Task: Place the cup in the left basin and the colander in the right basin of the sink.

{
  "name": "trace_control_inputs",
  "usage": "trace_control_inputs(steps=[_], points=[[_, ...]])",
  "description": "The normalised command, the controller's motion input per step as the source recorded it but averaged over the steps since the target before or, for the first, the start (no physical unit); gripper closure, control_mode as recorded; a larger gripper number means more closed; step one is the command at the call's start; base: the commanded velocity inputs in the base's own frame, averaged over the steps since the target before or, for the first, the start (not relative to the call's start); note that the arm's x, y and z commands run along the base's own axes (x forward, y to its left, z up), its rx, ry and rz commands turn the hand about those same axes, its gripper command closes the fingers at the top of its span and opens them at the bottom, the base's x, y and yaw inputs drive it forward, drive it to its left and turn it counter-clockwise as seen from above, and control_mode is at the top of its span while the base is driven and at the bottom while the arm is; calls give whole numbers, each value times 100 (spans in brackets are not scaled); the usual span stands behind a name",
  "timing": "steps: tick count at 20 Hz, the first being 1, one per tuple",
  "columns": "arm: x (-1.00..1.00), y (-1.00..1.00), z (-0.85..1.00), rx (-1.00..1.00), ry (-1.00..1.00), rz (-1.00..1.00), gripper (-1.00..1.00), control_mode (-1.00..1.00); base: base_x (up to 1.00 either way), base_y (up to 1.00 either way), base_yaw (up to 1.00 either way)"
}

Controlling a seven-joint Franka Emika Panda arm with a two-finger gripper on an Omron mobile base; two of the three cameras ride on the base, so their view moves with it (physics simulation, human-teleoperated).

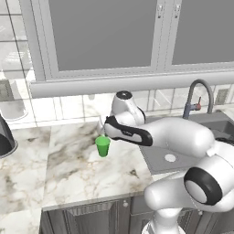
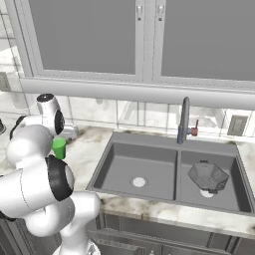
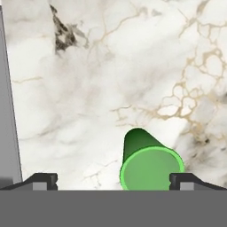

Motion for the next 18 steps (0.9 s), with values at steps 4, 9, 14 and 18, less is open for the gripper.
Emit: trace_control_inputs(steps=[4, 9, 14, 18], points=[[6, 2, -20, 0, 0, 0, -100, -100, 0, 0, 0], [12, 0, -17, 0, 0, 0, -100, -100, 0, 0, 0], [12, 0, -19, 0, 0, 1, -100, -100, 0, 0, 0], [4, 0, -18, 0, 0, 1, -100, -100, 0, 0, 0]])
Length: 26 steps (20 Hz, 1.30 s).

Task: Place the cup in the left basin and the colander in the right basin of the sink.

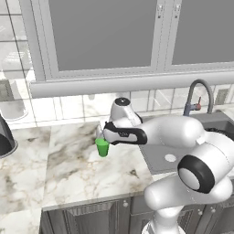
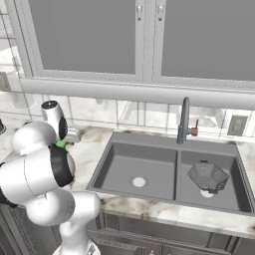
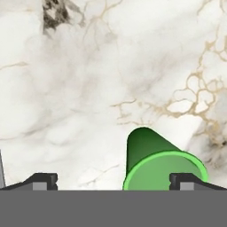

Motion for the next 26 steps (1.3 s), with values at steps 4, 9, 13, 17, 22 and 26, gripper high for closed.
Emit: trace_control_inputs(steps=[4, 9, 13, 17, 22, 26], points=[[1, 0, -14, 0, 0, 2, -100, -100, 0, 0, 0], [4, 0, -14, 0, 0, 1, -100, -100, 0, 0, 0], [4, 0, -6, 0, 3, 1, -100, -100, 0, 0, 0], [6, 2, -2, 0, 4, 0, -100, -100, 0, 0, 0], [14, 5, -2, 0, 2, 0, -100, -100, 0, 0, 0], [20, 7, -11, 0, 0, 0, -100, -100, 0, 0, 0]])
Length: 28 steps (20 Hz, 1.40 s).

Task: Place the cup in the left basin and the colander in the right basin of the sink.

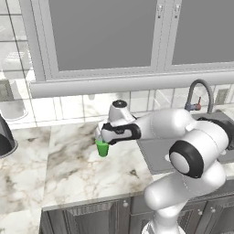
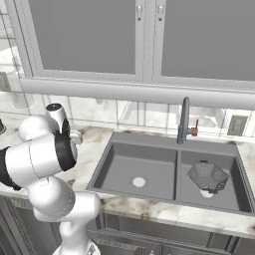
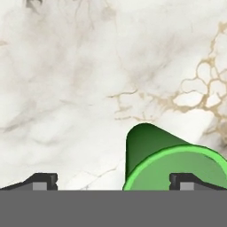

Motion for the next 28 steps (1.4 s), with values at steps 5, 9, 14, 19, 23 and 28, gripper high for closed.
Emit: trace_control_inputs(steps=[5, 9, 14, 19, 23, 28], points=[[16, 7, -20, 0, 0, 0, -100, -100, 0, 0, 0], [15, 4, -23, 0, 0, 0, -100, -100, 0, 0, 0], [15, 4, -18, 0, 0, 0, -100, -100, 0, 0, 0], [10, 2, -11, 0, 0, 0, -100, -100, 0, 0, 0], [0, 8, -9, 0, 4, 0, 100, -100, 0, 0, 0], [0, 12, -4, 0, 4, 0, 100, -100, 0, 0, 0]])
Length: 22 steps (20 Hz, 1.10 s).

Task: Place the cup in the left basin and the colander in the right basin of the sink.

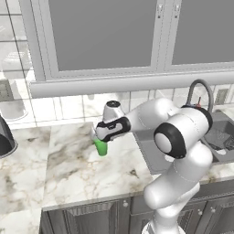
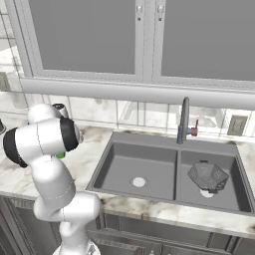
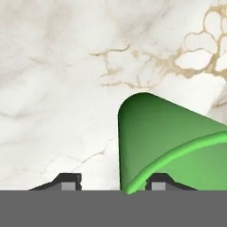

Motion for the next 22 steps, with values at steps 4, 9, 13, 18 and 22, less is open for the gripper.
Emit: trace_control_inputs(steps=[4, 9, 13, 18, 22], points=[[0, 1, 0, 0, 0, 0, 100, -100, 0, 0, 0], [0, 0, 0, 0, 0, 0, 100, -100, 0, 0, 0], [-2, 0, 0, 0, 0, 0, 100, -100, 0, 0, 0], [-25, -23, 4, 0, -1, 0, 100, -100, 0, 0, 0], [-46, -42, 10, 0, -4, 0, 100, -100, 0, 0, 0]])
